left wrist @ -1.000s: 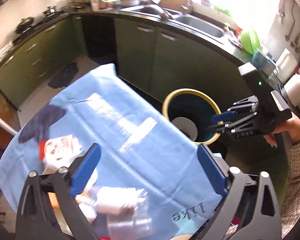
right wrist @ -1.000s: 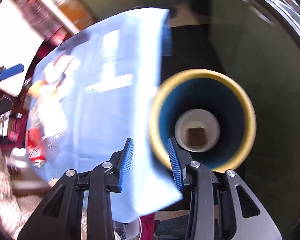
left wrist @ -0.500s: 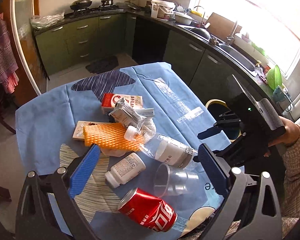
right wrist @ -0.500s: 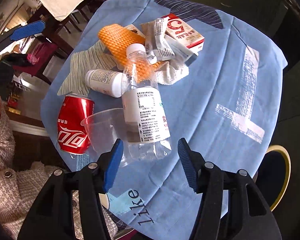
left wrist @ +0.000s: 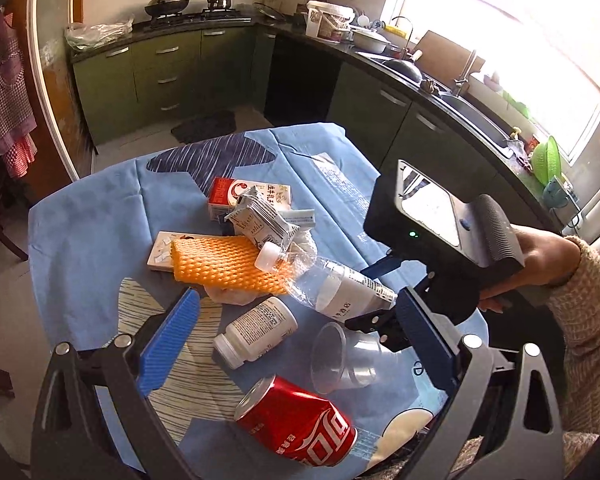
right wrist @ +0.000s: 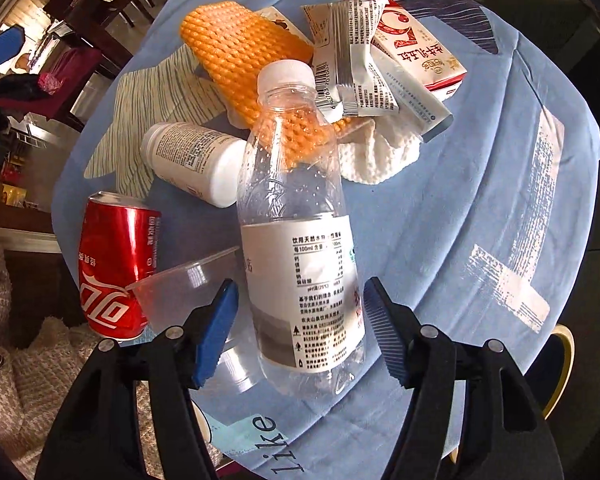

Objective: Collect trash
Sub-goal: 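Grasp the clear water bottle around its middle with the right gripper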

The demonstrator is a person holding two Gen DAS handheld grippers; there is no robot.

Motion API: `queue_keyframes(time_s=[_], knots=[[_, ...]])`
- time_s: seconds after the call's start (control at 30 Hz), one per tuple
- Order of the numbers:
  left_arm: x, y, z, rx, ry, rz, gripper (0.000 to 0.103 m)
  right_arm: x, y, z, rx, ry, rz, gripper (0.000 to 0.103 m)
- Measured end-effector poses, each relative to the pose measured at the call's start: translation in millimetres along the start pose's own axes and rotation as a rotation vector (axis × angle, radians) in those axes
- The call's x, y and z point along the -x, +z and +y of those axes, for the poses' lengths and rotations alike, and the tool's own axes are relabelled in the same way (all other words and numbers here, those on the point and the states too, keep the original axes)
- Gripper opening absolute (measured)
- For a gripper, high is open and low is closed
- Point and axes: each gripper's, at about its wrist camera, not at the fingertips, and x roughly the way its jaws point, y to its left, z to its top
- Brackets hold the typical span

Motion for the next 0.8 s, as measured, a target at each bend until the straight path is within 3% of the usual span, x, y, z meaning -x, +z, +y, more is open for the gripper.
queue_keyframes(time_s=[0.23,0.5,0.8], knots=[[-2.3,-0.5,-2.0,-0.004,0.004,0.006,0.094,-8.2,-1.6,-4.2,-0.035,-0.006,-0.034,0.058],[-14.6,-1.0,-11.7,-0.024,-0.01,0.026,0.094,34.0,-38.5,-28.0,-0.114,0.028,-0.14,0.057],[-24.4,3.7,-26.5,-0.053,-0.025,0.038,0.094,50.4,-85.8,-39.4,-0.167,0.161,-0.187,0.056]])
